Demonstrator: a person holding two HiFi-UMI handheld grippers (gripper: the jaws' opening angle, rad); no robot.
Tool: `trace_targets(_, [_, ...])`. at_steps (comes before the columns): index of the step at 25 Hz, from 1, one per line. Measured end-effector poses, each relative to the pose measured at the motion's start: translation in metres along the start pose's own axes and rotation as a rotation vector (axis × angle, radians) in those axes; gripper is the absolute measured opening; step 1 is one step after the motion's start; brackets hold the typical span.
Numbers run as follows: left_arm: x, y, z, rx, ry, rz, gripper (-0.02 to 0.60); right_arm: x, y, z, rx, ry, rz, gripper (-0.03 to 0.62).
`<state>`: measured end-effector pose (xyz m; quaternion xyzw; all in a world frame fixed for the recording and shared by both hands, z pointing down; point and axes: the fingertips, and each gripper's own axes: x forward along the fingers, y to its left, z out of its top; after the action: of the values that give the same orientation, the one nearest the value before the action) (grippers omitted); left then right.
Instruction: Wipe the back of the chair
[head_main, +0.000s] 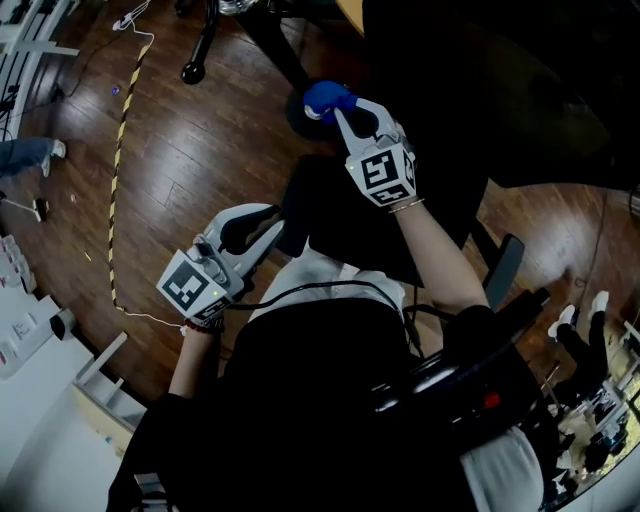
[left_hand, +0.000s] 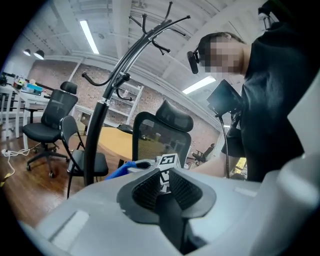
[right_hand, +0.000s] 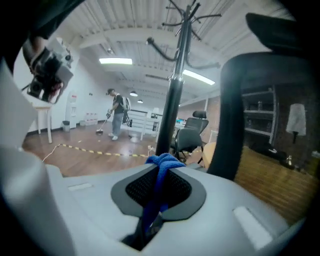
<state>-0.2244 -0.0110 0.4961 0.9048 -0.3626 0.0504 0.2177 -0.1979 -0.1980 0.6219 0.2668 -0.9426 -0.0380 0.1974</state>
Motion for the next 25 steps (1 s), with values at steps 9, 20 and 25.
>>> trace_targets(9, [0.065, -0.072, 0.051, 0.093, -0.041, -0.139, 0.061, -0.178, -0.077, 0.093, -0.022, -0.173, -0.136, 0.028])
trace_targets(20, [0.133, -0.209, 0.069, 0.124, -0.152, -0.121, 0.061, -0.412, -0.102, 0.076, 0.110, -0.250, -0.227, 0.028])
trace_targets(25, [0.152, -0.246, 0.073, 0.153, -0.170, -0.141, 0.061, -0.482, -0.116, 0.094, 0.179, -0.322, -0.318, 0.028])
